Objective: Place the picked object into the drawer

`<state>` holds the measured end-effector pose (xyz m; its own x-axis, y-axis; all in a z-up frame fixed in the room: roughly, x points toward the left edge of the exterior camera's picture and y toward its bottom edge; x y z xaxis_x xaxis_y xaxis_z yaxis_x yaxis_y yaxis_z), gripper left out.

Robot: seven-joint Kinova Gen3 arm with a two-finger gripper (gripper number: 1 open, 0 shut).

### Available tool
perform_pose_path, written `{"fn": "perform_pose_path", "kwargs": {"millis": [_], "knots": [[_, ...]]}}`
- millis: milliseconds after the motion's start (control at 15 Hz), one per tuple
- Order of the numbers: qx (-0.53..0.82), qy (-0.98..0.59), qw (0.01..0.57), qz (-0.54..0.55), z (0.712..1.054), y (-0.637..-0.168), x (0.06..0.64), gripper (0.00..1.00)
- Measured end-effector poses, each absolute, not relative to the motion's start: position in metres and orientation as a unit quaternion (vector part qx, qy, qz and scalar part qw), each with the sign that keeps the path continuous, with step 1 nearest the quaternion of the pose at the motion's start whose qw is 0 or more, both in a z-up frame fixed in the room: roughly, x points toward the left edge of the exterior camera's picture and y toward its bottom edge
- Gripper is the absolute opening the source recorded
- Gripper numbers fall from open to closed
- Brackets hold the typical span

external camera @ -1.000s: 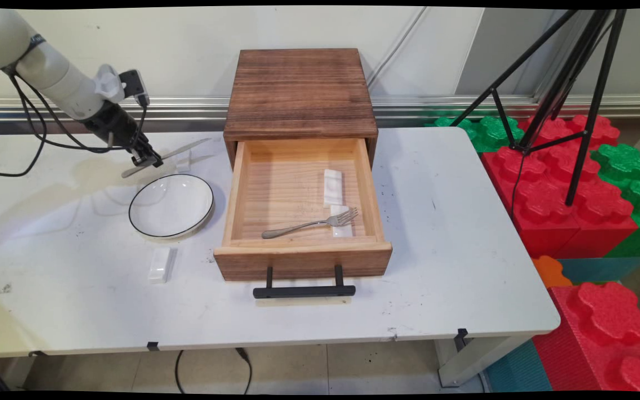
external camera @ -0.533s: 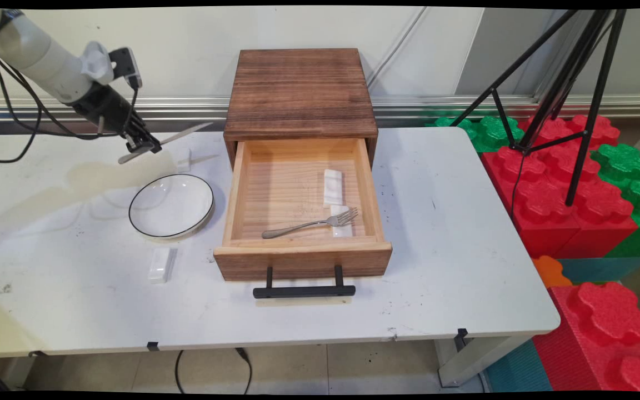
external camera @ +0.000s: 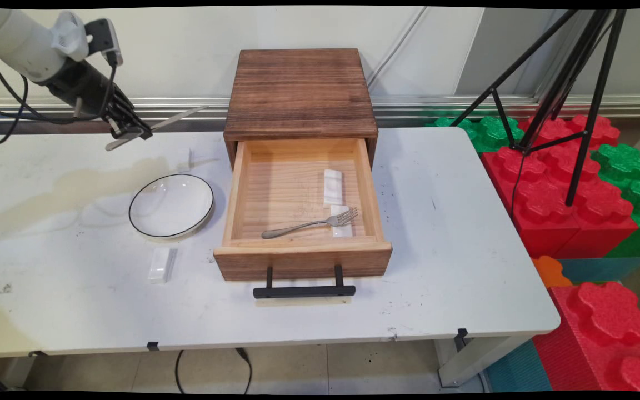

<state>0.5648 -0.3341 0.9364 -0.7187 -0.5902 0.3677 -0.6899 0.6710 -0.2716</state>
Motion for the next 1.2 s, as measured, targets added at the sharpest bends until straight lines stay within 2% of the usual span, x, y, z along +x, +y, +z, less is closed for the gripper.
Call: {"fn": "perform_pose_path", "kwargs": {"millis": [733, 1200], "knots": [[0.298, -0.915, 0.191, 0.196, 0.985, -0.306, 0.505, 0.0], [0.26, -0.919, 0.228, 0.189, 0.987, -0.318, 0.449, 0.0]]}}
